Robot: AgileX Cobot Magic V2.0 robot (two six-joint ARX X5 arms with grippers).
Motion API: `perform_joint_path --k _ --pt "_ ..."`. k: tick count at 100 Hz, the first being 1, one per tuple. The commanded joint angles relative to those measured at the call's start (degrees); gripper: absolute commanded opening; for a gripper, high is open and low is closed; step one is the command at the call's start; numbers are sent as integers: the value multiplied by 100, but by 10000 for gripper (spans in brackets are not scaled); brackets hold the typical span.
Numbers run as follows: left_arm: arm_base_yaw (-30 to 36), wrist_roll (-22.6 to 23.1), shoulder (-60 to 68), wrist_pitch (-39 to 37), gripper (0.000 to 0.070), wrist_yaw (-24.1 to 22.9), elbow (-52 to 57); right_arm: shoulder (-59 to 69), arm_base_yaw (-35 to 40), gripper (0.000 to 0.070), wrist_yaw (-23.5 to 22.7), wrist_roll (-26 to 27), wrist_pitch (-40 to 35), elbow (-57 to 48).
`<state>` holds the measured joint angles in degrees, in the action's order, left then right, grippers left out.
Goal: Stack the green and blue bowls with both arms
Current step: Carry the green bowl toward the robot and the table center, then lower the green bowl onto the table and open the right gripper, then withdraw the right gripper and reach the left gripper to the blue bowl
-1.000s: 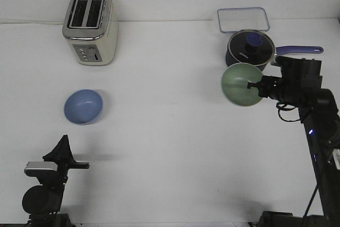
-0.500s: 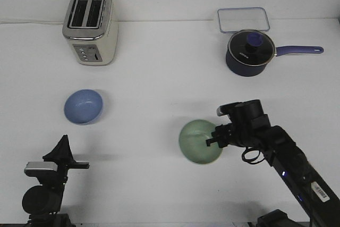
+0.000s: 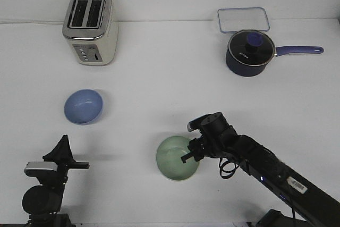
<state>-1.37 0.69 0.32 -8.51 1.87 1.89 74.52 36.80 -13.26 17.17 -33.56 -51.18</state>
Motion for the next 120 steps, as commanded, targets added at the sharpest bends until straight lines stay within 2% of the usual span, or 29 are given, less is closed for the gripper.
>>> perform_joint_path --k 1,36,40,48,53,70,87,101,120 --pt "-7 -11 -7 -52 15 7 -107 205 87 0 90 83 168 -48" --pt "-7 -37 -7 -48 14 7 -107 824 120 7 131 -4 446 -48" --pt "-7 -114 -7 -77 14 7 -105 833 118 61 151 -7 446 -48" --pt "-7 -485 -7 -107 14 7 -85 837 118 244 146 -9 446 -48" --pt "-7 -807 -7 -105 12 7 -70 837 118 289 136 -31 446 -50" --pt "-7 -1847 -7 -101 11 7 35 605 61 292 125 -203 444 -122" --pt "-7 -2437 0 251 12 9 363 -267 -170 291 144 -310 446 -330" --pt "-7 -2455 94 1204 12 7 953 -1182 -511 290 243 -306 732 -389" --pt "-9 -2378 960 1961 13 4 1971 -2457 -643 291 1388 -538 789 -186"
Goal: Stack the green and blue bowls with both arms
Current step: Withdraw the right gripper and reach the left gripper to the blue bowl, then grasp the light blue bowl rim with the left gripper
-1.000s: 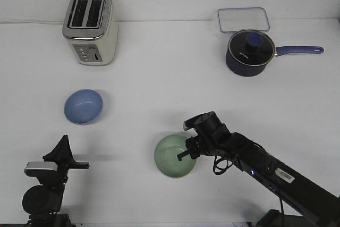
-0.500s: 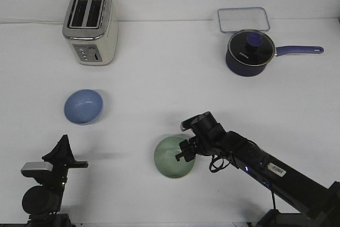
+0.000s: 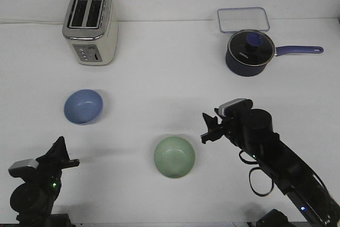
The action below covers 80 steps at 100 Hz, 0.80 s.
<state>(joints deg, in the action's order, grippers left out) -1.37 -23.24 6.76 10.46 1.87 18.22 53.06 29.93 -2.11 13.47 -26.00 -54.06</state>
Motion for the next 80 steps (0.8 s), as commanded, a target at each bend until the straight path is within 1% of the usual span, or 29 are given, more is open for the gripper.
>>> perform_joint_path --k 1,7,14,19,30,36,38,40,43,45,46,51,54,60,73,80 --pt "-9 24 393 94 13 4 400 -378 42 292 306 -168 35 138" --pt "-13 94 920 313 13 4 800 -802 42 292 522 -168 39 398" --pt "-13 297 1613 605 13 4 1338 -1338 42 292 702 -168 70 802" --pt "-13 503 2142 861 13 4 1759 -1692 42 292 754 -142 87 1097" --pt "-13 876 3322 1423 13 4 2686 -2332 42 292 822 96 52 1644" --pt "-13 1005 3910 1635 29 4 3123 -2632 42 291 820 225 15 1908" --pt "-13 1027 4094 1690 53 4 3252 -2706 42 291 820 243 -2 1978" --pt "-13 1040 4262 1738 92 4 3368 -2769 42 291 817 269 -31 2033" --pt "-13 1040 4509 1810 174 7 3541 -2844 42 291 817 304 -87 2098" --pt "-13 1040 4699 1849 252 9 3668 -2879 42 291 815 323 -125 2131" --pt "-13 1040 4734 1856 268 9 3689 -2892 42 292 815 328 -140 2146" --pt "-13 1040 5062 1882 410 9 3877 -2935 42 292 813 326 -212 2197" --pt "-13 1040 5243 1880 466 9 3969 -2951 42 291 813 323 -289 2203" --pt "-15 1025 5569 1886 500 9 4109 -2948 42 292 813 269 -343 2205" --pt "-35 898 6203 1950 507 146 4251 -2948 42 291 813 149 -365 2205" --pt "-90 866 6529 1993 528 229 4253 -2948 42 292 813 142 -365 2205"
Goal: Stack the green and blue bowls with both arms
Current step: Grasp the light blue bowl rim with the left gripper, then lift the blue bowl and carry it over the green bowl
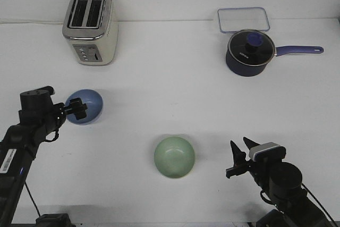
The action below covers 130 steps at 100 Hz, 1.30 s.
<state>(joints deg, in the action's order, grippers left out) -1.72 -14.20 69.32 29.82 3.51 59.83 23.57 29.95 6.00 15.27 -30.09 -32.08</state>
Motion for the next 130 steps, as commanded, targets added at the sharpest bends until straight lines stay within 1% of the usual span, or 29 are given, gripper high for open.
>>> perform_joint_path --k 1,4,12,20,47,66,69,71,75,77,79,84,86,87,88,90,98,106,115,130 --pt "-63 -39 317 63 536 70 92 0 39 291 2 -37 44 7" --pt "-101 -39 479 103 559 79 92 0 39 291 2 -42 42 7" --pt "-195 -35 822 138 590 79 92 0 39 291 2 -52 42 7" --pt "-306 -17 1093 87 589 79 92 0 39 291 2 -52 39 7" --pt "-597 -11 1700 -420 585 94 98 0 39 291 4 -52 22 7" --pt "-686 7 2015 -446 574 109 109 4 39 291 7 -52 22 7" --pt "-686 7 2044 -457 552 109 109 4 39 291 4 -52 22 7" --pt "-686 7 2057 -466 518 109 111 4 39 291 4 -52 22 7" --pt "-686 11 2063 -466 412 109 114 4 39 291 4 -52 22 7" --pt "-686 28 2063 -470 341 109 116 4 39 291 4 -52 22 7" --pt "-684 70 2063 -470 254 114 120 4 39 291 7 -52 22 7" --pt "-684 271 2063 -479 0 127 136 7 39 291 7 -52 22 7" --pt "-686 317 2061 -490 0 127 140 7 39 291 7 -52 22 7" --pt "-684 326 2061 -498 19 127 142 7 39 291 7 -52 22 7" --pt "-684 334 2061 -505 24 127 146 7 39 291 7 -52 22 7" --pt "-684 343 2061 -511 9 127 155 7 39 291 7 -52 22 7" --pt "-684 341 2061 -549 11 177 195 7 39 291 7 -52 22 7" --pt "-684 343 2035 -516 11 367 282 7 39 291 7 -50 22 7" --pt "-649 369 1934 -439 11 713 411 7 39 291 7 -50 22 7" --pt "-433 560 1550 -114 11 1130 732 7 39 291 7 -50 22 7"
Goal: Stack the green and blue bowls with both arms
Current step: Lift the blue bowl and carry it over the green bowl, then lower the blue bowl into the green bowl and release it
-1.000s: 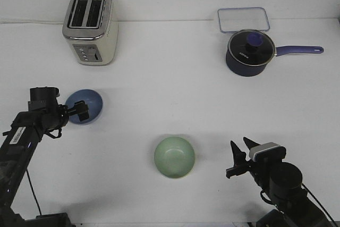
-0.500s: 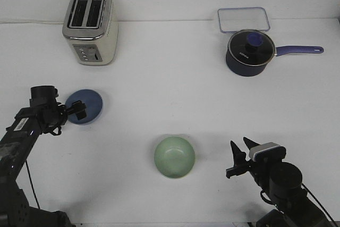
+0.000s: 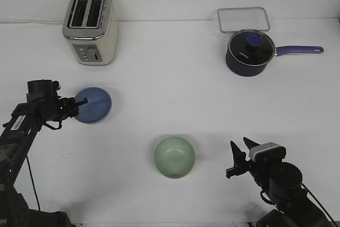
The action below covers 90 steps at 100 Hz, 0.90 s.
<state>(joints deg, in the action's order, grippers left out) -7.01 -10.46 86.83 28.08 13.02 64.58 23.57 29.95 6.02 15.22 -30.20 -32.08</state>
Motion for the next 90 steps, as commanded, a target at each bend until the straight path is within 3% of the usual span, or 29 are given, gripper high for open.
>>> perform_joint_path --k 1,31,47,63,90 --pt "120 201 -236 74 11 212 278 7 39 291 4 -46 33 7" --pt "1379 365 -1309 627 11 966 592 9 39 291 4 -48 35 7" --pt "2514 393 -1364 994 12 938 592 9 39 291 4 -48 35 7" --pt "3565 251 -1202 695 12 654 592 11 39 291 4 -50 39 7" --pt "4610 229 -476 658 12 479 592 11 39 291 4 -72 39 7"
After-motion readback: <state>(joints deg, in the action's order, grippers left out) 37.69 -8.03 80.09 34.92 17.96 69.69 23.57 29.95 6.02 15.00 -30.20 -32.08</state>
